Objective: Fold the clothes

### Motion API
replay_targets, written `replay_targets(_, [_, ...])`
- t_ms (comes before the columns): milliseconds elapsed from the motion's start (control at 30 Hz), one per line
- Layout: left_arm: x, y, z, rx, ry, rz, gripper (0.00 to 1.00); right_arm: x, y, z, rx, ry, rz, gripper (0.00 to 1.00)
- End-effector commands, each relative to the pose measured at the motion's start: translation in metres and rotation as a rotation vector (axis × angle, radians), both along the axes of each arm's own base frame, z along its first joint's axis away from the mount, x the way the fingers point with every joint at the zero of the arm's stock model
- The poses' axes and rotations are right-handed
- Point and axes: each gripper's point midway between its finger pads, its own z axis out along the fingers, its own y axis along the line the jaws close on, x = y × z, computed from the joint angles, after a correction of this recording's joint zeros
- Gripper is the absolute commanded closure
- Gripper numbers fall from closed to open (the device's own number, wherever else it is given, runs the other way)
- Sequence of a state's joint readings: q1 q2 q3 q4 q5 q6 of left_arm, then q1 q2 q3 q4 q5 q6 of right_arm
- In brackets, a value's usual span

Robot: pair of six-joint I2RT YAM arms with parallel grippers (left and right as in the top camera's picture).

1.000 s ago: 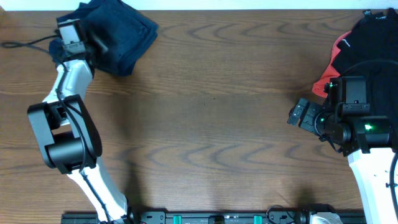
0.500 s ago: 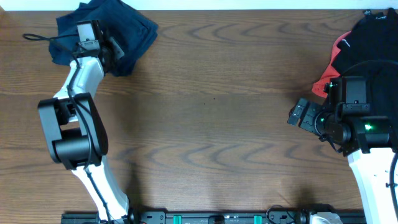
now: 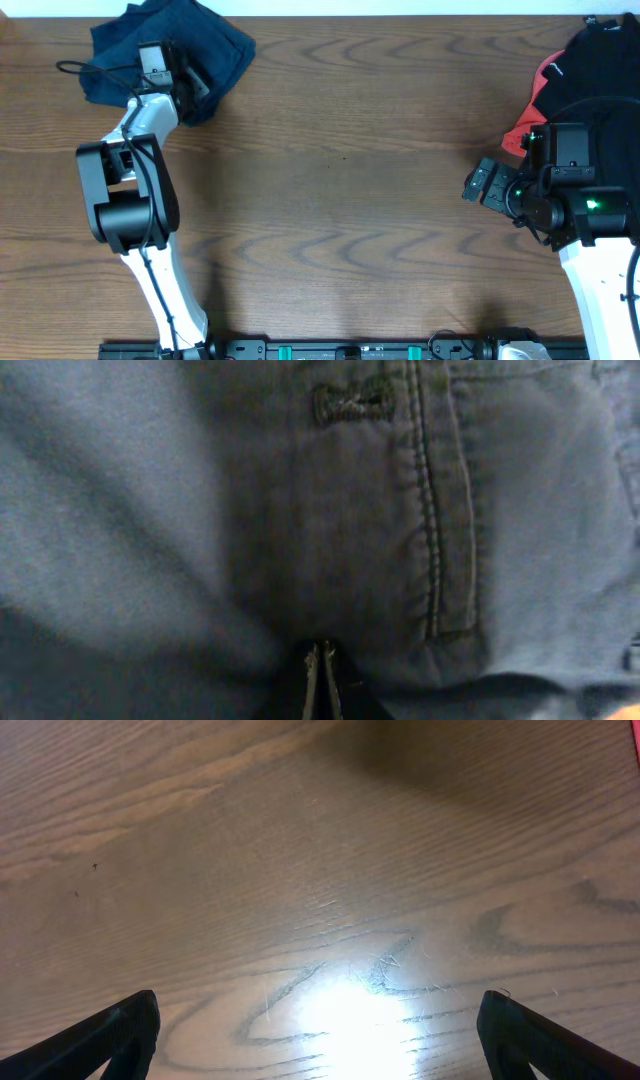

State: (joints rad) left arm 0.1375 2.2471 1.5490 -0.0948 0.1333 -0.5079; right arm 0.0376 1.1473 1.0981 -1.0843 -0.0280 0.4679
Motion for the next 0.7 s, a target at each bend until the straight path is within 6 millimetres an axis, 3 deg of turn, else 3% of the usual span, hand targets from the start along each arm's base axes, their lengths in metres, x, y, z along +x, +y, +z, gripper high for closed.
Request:
replay_targets(0, [-0.001,-0.036,-0.023,-0.165,0.035,0.048,0.94,0.001,0.001,0.002,0.007,-0.006,-0.012,0.01])
replay_targets(267, [0.004,-0.106,-0.018,-0.203,0.021,-0.030,0.94,0.001,0.001,0.002,0.007,-0.006,-0.012,0.01])
replay_targets(367, [0.004,-0.123,-0.011,-0.189,0.009,-0.076,0.94,0.001,0.001,0.002,0.007,-0.006,-0.012,0.01])
replay_targets(500, [0.009,-0.124,0.021,-0.165,-0.052,-0.111,0.94,0.001,0.001,0.002,0.007,-0.006,-0.012,0.01])
replay_targets(667, [0.017,-0.104,0.082,-0.089,-0.178,-0.146,0.94,0.001,0.001,0.002,0.007,-0.006,-0.012,0.01])
